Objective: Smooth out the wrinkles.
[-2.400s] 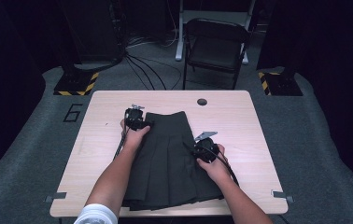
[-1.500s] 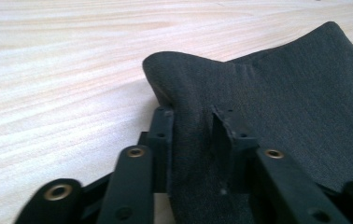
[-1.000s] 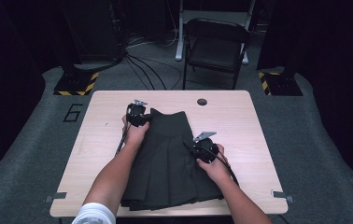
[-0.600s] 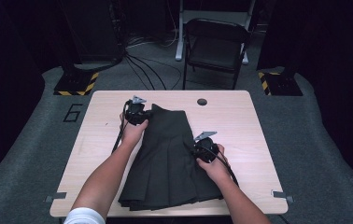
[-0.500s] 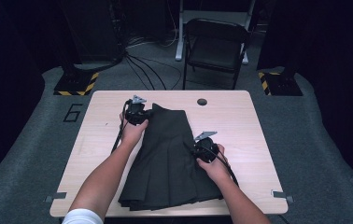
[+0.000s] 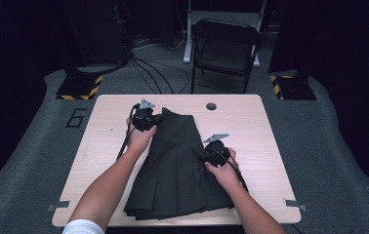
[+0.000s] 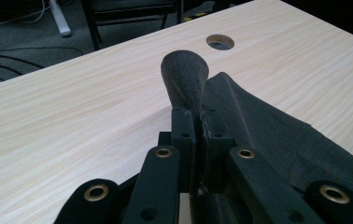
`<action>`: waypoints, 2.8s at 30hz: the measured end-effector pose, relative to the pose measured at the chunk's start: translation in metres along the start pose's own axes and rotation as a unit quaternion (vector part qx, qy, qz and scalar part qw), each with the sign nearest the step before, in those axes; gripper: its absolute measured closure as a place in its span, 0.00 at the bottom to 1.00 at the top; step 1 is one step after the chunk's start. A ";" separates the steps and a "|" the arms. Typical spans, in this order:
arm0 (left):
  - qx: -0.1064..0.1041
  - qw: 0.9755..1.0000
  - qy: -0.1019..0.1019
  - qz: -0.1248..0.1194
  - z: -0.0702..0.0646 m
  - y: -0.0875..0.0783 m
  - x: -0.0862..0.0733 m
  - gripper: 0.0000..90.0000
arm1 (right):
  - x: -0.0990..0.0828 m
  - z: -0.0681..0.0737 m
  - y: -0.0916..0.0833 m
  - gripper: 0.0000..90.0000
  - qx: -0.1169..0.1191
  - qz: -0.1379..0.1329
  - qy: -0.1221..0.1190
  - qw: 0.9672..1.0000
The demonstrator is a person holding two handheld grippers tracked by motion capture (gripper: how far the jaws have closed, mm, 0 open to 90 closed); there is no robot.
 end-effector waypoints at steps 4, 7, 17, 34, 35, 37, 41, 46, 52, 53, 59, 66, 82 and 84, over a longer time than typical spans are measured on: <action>-0.002 1.000 -0.003 -0.001 -0.001 0.000 0.000 0.95 | 0.011 0.008 -0.005 0.74 0.005 -0.013 0.000 1.000; -0.002 1.000 -0.002 -0.002 -0.003 -0.001 0.001 0.95 | 0.019 0.015 -0.003 0.72 0.011 -0.021 -0.002 1.000; -0.006 1.000 0.002 -0.006 -0.004 -0.004 0.003 0.95 | 0.025 0.024 0.012 0.62 0.022 -0.019 0.006 1.000; -0.013 1.000 0.001 -0.014 -0.003 -0.009 0.006 0.95 | 0.020 0.019 0.034 0.55 -0.015 0.012 -0.001 1.000; -0.013 1.000 0.000 -0.015 -0.003 -0.009 0.006 0.95 | 0.019 0.020 0.034 0.55 -0.016 0.018 0.004 1.000; -0.012 1.000 0.000 -0.014 -0.003 -0.010 0.006 0.95 | 0.016 0.018 0.036 0.54 -0.013 0.021 0.007 1.000; -0.014 1.000 -0.002 -0.015 -0.001 -0.014 0.007 0.95 | 0.011 0.014 0.037 0.53 0.003 0.017 0.032 0.999; -0.019 1.000 0.006 -0.021 0.000 -0.022 0.009 0.95 | 0.010 0.015 0.038 0.54 -0.003 0.015 0.019 1.000; -0.033 0.999 0.009 -0.032 -0.003 -0.035 0.007 0.95 | 0.009 0.015 0.038 0.54 -0.004 0.013 0.014 1.000; -0.036 0.999 0.007 -0.036 -0.003 -0.036 0.006 0.95 | 0.009 0.015 0.038 0.54 -0.002 0.010 0.014 1.000; -0.057 0.997 -0.005 -0.056 -0.009 -0.052 -0.001 0.95 | 0.008 0.016 0.038 0.55 -0.001 0.010 0.018 1.000; -0.085 0.994 0.002 -0.066 -0.019 -0.073 -0.014 0.95 | 0.008 0.015 0.038 0.55 0.000 0.010 0.014 1.000; -0.121 0.991 0.017 -0.056 -0.035 -0.107 -0.059 0.95 | 0.007 0.013 0.037 0.56 0.009 0.000 0.015 1.000; -0.123 0.991 0.021 -0.050 -0.037 -0.108 -0.066 0.95 | 0.007 0.013 0.037 0.57 0.010 -0.001 0.013 1.000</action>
Point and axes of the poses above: each handheld gripper's, and its own axes: y roughly forward along the jaws, x roughly out of its top, z roughly to its left, the point moved 5 cm from there along y, roughly forward along the jaws, and after that the axes turned 7 degrees about x, right-handed, at the moved point
